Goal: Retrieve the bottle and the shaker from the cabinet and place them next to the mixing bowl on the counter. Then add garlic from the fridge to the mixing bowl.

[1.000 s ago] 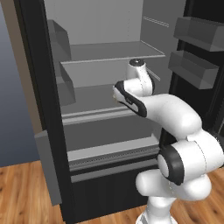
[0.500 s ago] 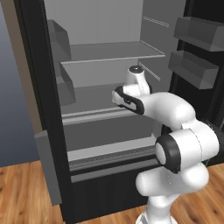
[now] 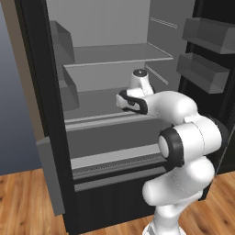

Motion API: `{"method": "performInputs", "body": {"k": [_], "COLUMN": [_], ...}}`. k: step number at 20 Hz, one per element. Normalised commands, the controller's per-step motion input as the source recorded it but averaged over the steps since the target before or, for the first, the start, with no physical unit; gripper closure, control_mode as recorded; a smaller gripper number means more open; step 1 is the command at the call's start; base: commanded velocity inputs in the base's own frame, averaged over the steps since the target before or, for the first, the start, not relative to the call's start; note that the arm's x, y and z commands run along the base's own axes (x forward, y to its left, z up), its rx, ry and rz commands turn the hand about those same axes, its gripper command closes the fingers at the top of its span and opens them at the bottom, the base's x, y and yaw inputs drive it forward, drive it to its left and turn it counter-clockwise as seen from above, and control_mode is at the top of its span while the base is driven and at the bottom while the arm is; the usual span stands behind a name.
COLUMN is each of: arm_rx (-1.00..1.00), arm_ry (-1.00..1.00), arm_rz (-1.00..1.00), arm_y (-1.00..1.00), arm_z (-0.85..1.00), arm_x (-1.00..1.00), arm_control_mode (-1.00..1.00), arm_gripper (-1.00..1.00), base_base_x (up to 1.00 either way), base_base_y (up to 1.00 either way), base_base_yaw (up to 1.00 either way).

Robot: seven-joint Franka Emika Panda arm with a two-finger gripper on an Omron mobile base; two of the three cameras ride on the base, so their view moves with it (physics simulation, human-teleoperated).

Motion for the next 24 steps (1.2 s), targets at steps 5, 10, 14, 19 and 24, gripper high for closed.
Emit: {"method": "performInputs", "body": {"k": [5,10,14,19,24], "arm_rx": [0.00,0.00,0.00,0.00,0.00], "arm_ry": [0.00,0.00,0.00,0.00,0.00], "arm_rz": [0.00,0.00,0.00,-0.01,-0.02], "arm_y": [0.00,0.00,-0.01,-0.08,-0.11], "arm_z": [0.00,0.00,-0.12,-0.12,-0.11], "arm_x": [0.29,0.30,0.26,0.20,0.18], "arm_control_mode": [-1.00,-1.00,-1.00,-1.00,-1.00], "arm_gripper": [-1.00,-1.00,-1.00,-1.00,-1.00], "base_base_x": [0.00,0.00,0.00,0.00,0.00], "base_base_y": [0.00,0.00,0.00,0.00,0.00], "base_base_yaw": [0.00,0.00,0.00,0.00,0.00]}}
